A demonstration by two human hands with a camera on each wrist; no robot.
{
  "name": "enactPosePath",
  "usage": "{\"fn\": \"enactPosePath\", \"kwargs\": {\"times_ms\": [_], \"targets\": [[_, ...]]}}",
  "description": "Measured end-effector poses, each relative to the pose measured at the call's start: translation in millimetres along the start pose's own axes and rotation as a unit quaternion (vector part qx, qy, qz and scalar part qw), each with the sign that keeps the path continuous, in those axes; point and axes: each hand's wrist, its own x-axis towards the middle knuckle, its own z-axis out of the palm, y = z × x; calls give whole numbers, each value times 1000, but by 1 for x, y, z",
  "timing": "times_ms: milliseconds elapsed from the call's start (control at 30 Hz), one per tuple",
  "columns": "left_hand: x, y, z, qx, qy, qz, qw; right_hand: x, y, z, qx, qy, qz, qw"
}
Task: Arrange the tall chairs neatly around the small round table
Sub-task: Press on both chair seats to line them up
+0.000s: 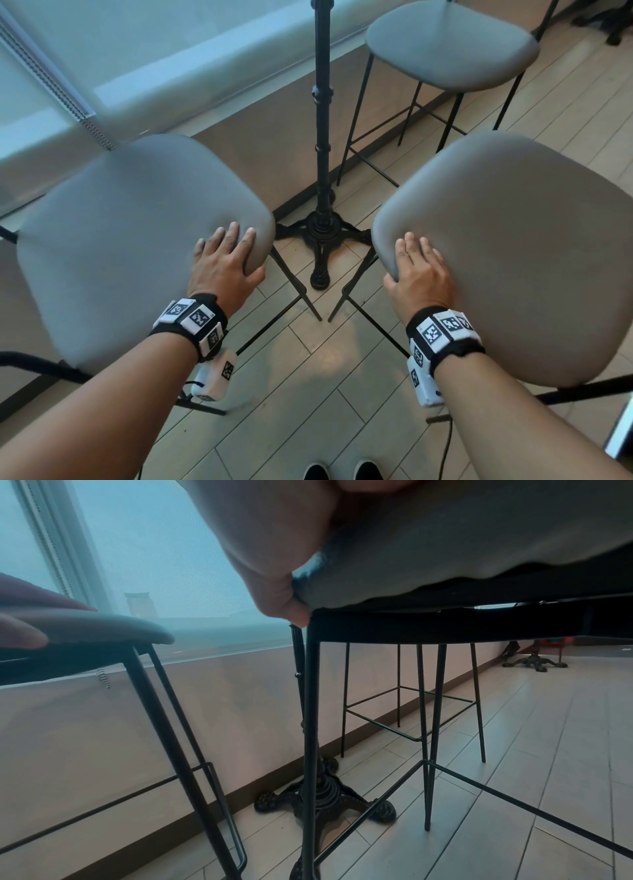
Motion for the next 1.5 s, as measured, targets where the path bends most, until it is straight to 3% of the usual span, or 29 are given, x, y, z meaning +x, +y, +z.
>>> {"fn": "enactPosePath", "kwargs": {"times_ms": [233,433,1067,1500], "targets": [[-8,-3,-3,-16,-3,1,1000,-4,-9,-7,-29,-30,-25,999],[-12,-4,-1,-30,-8,-32,999,1,-10,-16,-87,-73,56,992],[-13,-2,2,-27,-1,-43,999,1,-13,-3,-55,-4,58,997],[-17,-1,0,-24,9,-38,999,-3,-15,-1,-42,8,37,998]]}}
